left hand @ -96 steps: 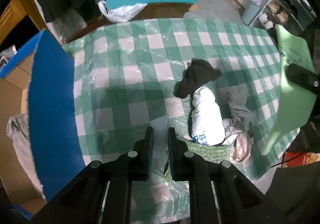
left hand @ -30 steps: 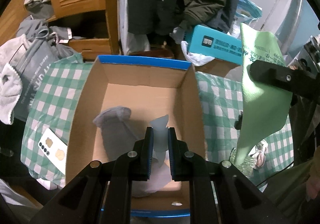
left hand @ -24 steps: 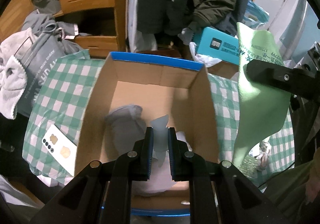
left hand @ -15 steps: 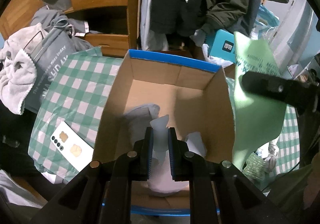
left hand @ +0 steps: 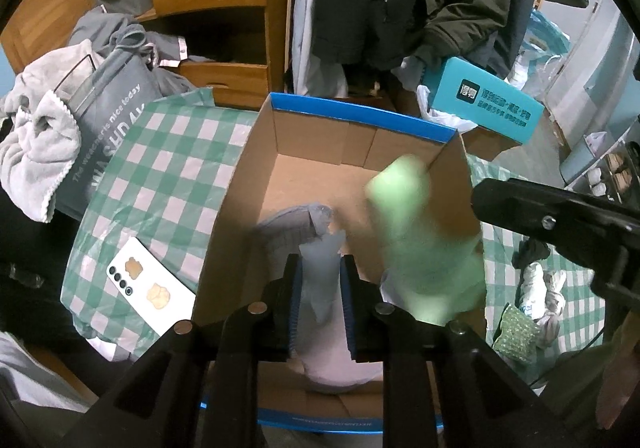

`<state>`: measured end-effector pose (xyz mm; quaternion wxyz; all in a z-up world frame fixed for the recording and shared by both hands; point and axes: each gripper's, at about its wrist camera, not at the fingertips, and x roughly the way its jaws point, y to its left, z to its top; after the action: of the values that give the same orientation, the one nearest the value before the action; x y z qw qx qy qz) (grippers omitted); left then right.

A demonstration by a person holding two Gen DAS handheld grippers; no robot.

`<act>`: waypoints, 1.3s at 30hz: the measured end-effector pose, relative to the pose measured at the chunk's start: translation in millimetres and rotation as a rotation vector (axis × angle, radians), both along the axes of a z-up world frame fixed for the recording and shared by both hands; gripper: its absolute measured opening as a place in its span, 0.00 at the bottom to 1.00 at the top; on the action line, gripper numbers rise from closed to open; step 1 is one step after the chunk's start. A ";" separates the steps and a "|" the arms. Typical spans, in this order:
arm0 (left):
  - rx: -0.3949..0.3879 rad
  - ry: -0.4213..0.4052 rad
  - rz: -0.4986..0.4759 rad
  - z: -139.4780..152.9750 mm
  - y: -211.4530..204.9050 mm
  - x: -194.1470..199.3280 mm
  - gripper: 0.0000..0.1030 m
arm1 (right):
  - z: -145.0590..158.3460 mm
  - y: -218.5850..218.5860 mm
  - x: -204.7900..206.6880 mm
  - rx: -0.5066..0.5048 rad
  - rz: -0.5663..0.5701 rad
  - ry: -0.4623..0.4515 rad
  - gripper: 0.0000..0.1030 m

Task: Organize soft objects
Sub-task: 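Lower the light-green bag into the box and open the right gripper, then move the right tool back over the table toward the remaining items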

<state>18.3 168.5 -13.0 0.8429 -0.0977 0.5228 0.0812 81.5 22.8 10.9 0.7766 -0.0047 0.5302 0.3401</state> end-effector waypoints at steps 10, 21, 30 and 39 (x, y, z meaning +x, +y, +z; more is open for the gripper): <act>0.013 -0.025 -0.020 5.9 -12.7 1.4 0.40 | 0.3 -21.3 0.0 -0.073 -0.068 -0.053 0.59; 0.034 -0.014 -0.075 6.1 -40.5 6.1 0.53 | -6.0 -60.9 1.8 -0.141 -0.151 -0.069 0.60; 0.042 0.018 -0.143 -0.6 -75.2 9.8 0.53 | -17.5 -103.4 2.6 -0.173 -0.208 -0.036 0.61; 0.064 0.053 -0.234 -7.6 -119.9 15.3 0.54 | -28.1 -156.2 2.5 -0.205 -0.289 -0.016 0.61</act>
<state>33.5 48.6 -20.5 0.8353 -0.0067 0.5497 0.0015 84.0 -133.4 -17.2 0.8171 -0.0105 0.5511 0.1691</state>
